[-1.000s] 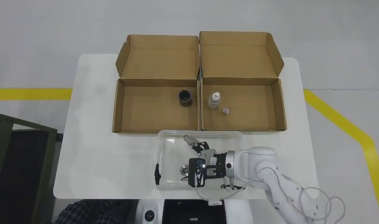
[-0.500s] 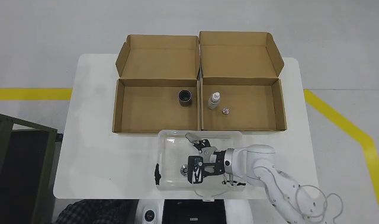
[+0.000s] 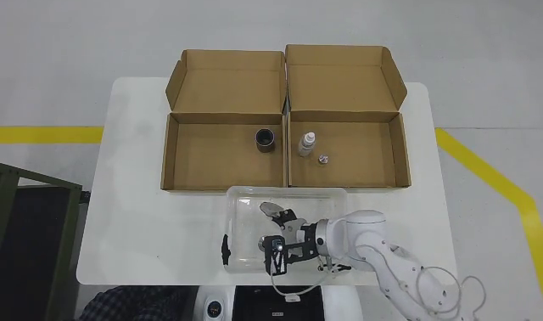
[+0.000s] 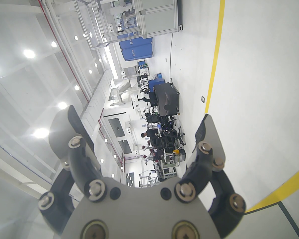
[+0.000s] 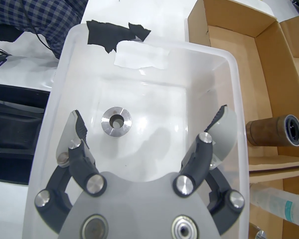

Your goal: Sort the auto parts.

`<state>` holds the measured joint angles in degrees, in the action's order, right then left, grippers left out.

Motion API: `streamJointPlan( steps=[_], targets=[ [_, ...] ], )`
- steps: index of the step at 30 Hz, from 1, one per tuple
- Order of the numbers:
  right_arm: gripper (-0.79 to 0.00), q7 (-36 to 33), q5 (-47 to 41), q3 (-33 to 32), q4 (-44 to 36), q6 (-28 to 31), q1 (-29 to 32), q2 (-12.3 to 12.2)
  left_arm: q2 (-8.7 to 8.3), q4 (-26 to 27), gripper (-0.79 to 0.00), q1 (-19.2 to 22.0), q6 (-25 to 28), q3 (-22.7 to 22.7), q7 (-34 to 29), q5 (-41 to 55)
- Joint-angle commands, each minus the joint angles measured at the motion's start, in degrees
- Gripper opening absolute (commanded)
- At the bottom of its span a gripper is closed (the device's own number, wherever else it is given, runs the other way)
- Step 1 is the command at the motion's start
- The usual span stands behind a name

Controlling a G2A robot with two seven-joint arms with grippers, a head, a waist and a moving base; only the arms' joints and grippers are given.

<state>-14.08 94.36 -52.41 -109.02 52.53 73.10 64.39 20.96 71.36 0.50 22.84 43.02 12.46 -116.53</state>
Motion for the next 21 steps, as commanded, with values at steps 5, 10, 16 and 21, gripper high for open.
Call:
streamJointPlan(
  steps=[5,10,16,21],
  targets=[
    [-0.058,0.4,0.6,1.0,1.2,0.5,-0.4,0.0,0.0,0.0,0.0,0.0,0.0,0.0,0.0,0.0],
    [-0.065,0.8,1.1,2.1,2.9,0.7,-0.8,0.0,0.0,0.0,0.0,0.0,0.0,0.0,0.0,0.0],
    [-0.12,1.4,1.8,3.5,4.8,0.4,-1.4,0.1,0.0,0.0,0.0,0.0,0.0,0.0,0.0,0.0],
    [-0.185,1.9,2.2,4.5,6.2,0.3,-2.2,0.2,0.0,0.0,0.0,0.0,0.0,0.0,0.0,0.0]
  ],
)
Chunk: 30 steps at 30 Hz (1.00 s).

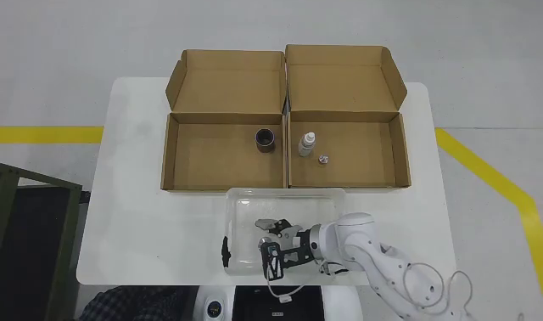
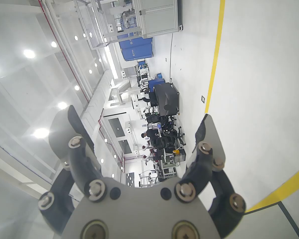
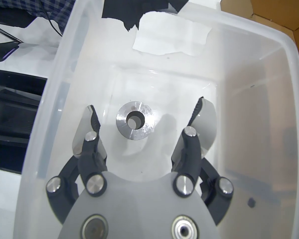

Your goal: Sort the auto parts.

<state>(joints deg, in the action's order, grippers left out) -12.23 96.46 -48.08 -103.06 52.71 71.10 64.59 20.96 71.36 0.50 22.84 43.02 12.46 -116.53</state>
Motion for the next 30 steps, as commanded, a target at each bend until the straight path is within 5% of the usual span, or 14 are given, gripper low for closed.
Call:
streamJointPlan(
  steps=[1,11,17,30],
  targets=[
    [-0.215,0.1,0.1,0.3,0.4,0.1,-0.4,0.0,0.0,0.0,0.0,0.0,0.0,0.0,0.0,0.0],
    [-0.437,0.4,-0.1,2.0,2.9,-0.2,-2.3,0.5,0.0,0.0,0.0,0.0,0.0,0.0,0.0,0.0],
    [-0.773,-0.2,-0.7,2.4,3.2,-0.4,-3.5,0.7,0.0,0.0,0.0,0.0,0.0,0.0,0.0,0.0],
    [-0.785,0.1,-7.7,-1.9,-0.8,-5.0,-3.3,0.5,0.0,0.0,0.0,0.0,0.0,0.0,0.0,0.0]
  ],
)
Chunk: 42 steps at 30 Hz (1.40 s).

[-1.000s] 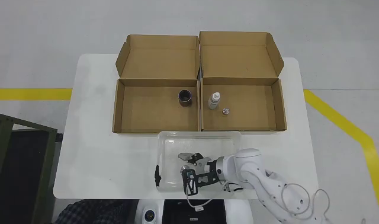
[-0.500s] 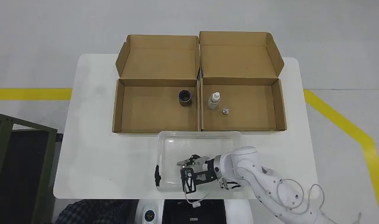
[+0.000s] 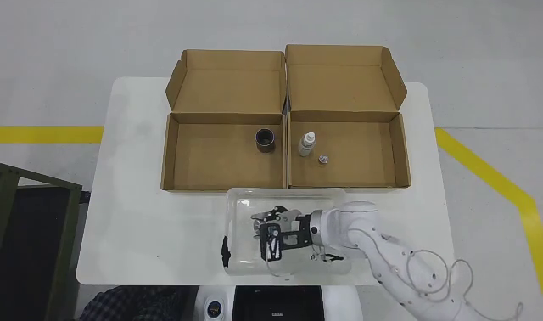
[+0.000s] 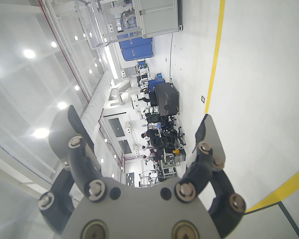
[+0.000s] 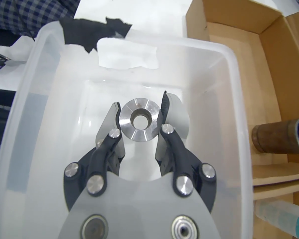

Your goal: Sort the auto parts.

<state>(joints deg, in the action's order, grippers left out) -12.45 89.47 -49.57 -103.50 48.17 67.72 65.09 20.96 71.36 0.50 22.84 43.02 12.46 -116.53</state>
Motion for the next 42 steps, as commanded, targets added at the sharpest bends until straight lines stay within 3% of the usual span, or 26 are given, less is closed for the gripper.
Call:
streamJointPlan(
  steps=[1,15,34,42],
  targets=[
    [-0.785,0.6,-1.3,-0.7,-0.7,-0.8,0.1,0.0,0.0,0.0,0.0,0.0,0.0,0.0,0.0,0.0],
    [-0.785,9.2,-9.1,-5.7,-3.2,-6.6,1.7,-0.2,0.0,0.0,0.0,0.0,0.0,0.0,0.0,0.0],
    [-0.785,23.9,-12.9,-10.3,-4.6,-6.8,2.7,-0.4,0.0,0.0,0.0,0.0,0.0,0.0,0.0,0.0],
    [-0.785,25.1,-12.1,-10.5,-3.0,-6.1,2.2,-0.4,0.0,0.0,0.0,0.0,0.0,0.0,0.0,0.0]
  ],
)
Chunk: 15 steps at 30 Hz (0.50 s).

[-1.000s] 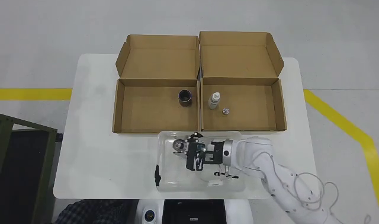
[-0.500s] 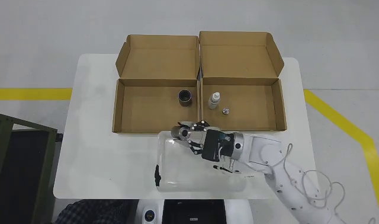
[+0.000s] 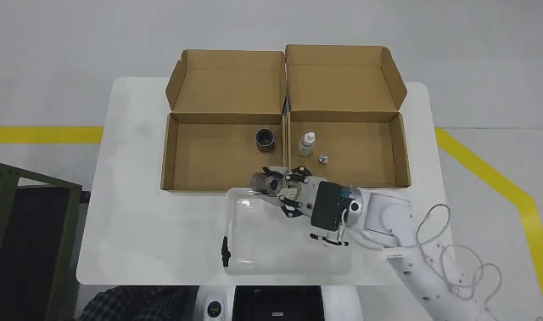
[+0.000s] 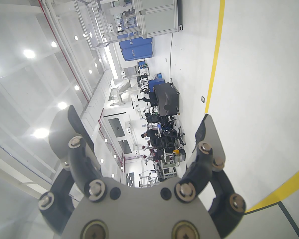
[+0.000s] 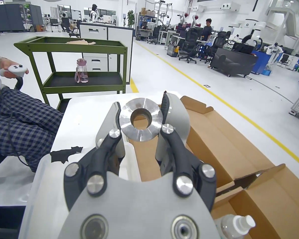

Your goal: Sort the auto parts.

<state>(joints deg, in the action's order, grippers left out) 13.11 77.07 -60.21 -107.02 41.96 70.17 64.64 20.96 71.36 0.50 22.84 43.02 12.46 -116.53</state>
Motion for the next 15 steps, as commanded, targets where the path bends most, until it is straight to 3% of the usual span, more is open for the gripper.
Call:
streamJointPlan(
  steps=[1,15],
  targets=[
    [-0.785,-1.0,0.6,0.4,0.9,0.1,-0.6,0.1,0.0,0.0,0.0,0.0,0.0,0.0,0.0,0.0],
    [-0.785,-13.9,3.0,7.1,9.2,1.3,-9.2,1.7,0.0,0.0,0.0,0.0,0.0,0.0,0.0,0.0]
  ],
)
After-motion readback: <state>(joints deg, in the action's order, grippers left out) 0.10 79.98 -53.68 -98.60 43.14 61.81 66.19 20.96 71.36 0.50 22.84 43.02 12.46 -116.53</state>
